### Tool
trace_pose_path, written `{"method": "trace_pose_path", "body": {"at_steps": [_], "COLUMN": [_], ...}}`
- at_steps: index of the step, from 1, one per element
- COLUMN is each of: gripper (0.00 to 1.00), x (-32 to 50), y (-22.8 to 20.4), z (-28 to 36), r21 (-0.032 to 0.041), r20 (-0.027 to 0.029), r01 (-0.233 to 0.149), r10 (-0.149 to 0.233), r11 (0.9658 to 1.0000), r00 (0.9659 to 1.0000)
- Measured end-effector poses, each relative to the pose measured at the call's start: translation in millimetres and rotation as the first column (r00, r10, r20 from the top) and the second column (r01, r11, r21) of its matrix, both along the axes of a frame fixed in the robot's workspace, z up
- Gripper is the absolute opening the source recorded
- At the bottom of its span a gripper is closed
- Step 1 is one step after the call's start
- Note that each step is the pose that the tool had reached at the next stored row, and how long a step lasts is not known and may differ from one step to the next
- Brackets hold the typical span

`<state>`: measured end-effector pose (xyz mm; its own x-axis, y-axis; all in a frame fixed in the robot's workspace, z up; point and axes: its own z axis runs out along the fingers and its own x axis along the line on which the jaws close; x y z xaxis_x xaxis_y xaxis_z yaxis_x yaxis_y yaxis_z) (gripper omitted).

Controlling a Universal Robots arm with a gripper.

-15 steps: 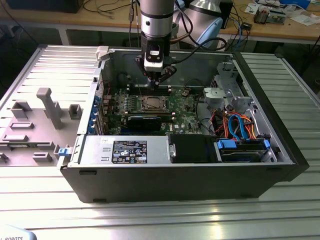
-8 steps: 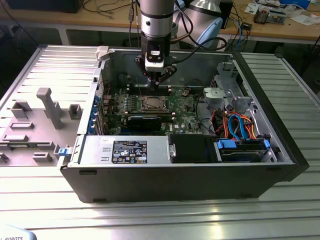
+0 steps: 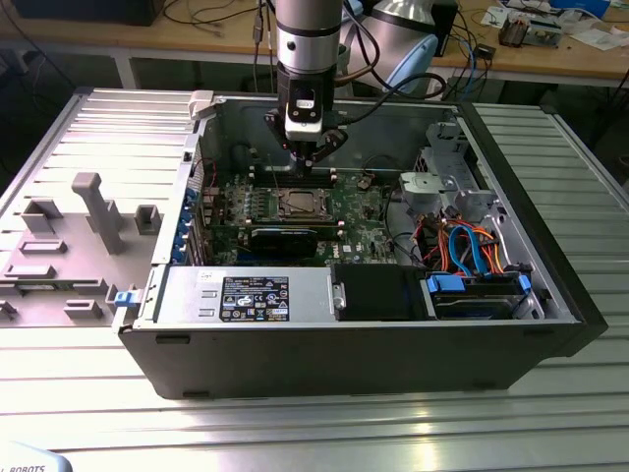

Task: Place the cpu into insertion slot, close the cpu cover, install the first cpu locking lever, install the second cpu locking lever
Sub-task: 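Install the first cpu locking lever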

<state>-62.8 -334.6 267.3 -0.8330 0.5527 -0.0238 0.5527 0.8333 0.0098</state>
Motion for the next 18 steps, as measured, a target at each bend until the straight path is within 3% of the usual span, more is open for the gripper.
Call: {"method": "trace_pose_path", "body": {"at_steps": [4, 6, 8, 18], "gripper": [0.11, 0.11, 0.11, 0.11], "x": [0.0, -0.7, -0.8, -0.8], "y": [-0.1, -0.2, -0.2, -0.2], "z": [0.0, 0.0, 0.0, 0.0], "r21": [-0.0001, -0.0001, -0.0001, -0.0001], "r20": [0.0001, 0.0, 0.0, 0.0], "r01": [-0.008, -0.062, -0.091, -0.094], "r10": [0.008, 0.062, 0.091, 0.094], "r11": [1.0, 0.9981, 0.9959, 0.9956], "r00": [1.0, 0.9981, 0.9959, 0.9956]}}
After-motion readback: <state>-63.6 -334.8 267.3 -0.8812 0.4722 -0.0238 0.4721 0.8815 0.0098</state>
